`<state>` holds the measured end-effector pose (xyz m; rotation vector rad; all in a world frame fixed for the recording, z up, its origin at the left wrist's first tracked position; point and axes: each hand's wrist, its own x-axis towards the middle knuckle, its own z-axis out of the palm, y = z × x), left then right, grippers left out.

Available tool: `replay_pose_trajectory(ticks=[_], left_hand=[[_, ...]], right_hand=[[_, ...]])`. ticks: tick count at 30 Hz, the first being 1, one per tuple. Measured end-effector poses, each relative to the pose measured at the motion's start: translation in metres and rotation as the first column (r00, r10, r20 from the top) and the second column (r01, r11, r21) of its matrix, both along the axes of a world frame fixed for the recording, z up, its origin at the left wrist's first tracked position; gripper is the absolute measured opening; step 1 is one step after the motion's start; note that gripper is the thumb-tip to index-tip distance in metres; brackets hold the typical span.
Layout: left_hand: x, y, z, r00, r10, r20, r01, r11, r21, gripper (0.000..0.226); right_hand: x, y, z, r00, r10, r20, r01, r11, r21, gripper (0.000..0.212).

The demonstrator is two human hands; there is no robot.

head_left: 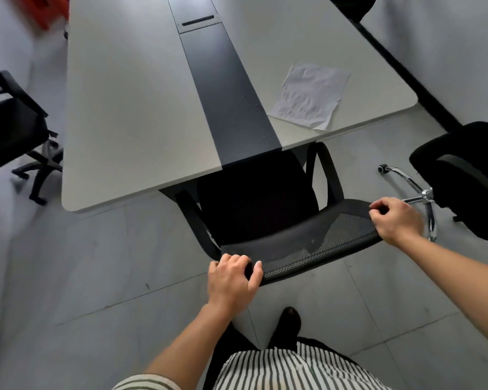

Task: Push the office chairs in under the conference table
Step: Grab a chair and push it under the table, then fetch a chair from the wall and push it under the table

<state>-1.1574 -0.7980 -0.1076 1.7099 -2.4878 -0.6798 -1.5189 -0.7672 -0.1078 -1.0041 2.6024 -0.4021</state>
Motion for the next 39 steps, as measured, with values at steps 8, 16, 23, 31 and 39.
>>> replay_pose_trajectory(ticks=[8,16,23,31,39], left_hand=[[0.006,0.000,0.000,1.000,-0.005,0.004,0.005,1.000,-0.018,0.050],[0.009,-0.001,0.015,0.992,-0.092,0.085,0.077,0.983,0.167,0.036],[-0.007,0.002,0.049,0.965,-0.256,-0.053,0.260,0.959,0.109,0.028],[-0.079,0.077,0.075,0.857,-0.437,-0.274,0.495,0.845,0.201,0.010],[-0.227,0.157,0.064,0.741,-0.630,-0.232,0.671,0.679,0.297,0.018]], right_hand=[[0.007,0.014,-0.005,1.000,0.004,-0.004,-0.004,1.000,-0.019,0.016],[0.027,0.037,0.010,0.995,-0.091,0.050,0.094,0.994,-0.057,0.032],[0.058,0.175,0.031,0.955,-0.158,0.253,0.174,0.984,-0.042,0.025],[0.077,0.356,0.018,0.759,-0.529,0.380,0.572,0.820,0.001,0.022],[0.042,0.479,0.020,0.580,-0.670,0.463,0.774,0.630,-0.058,0.022]])
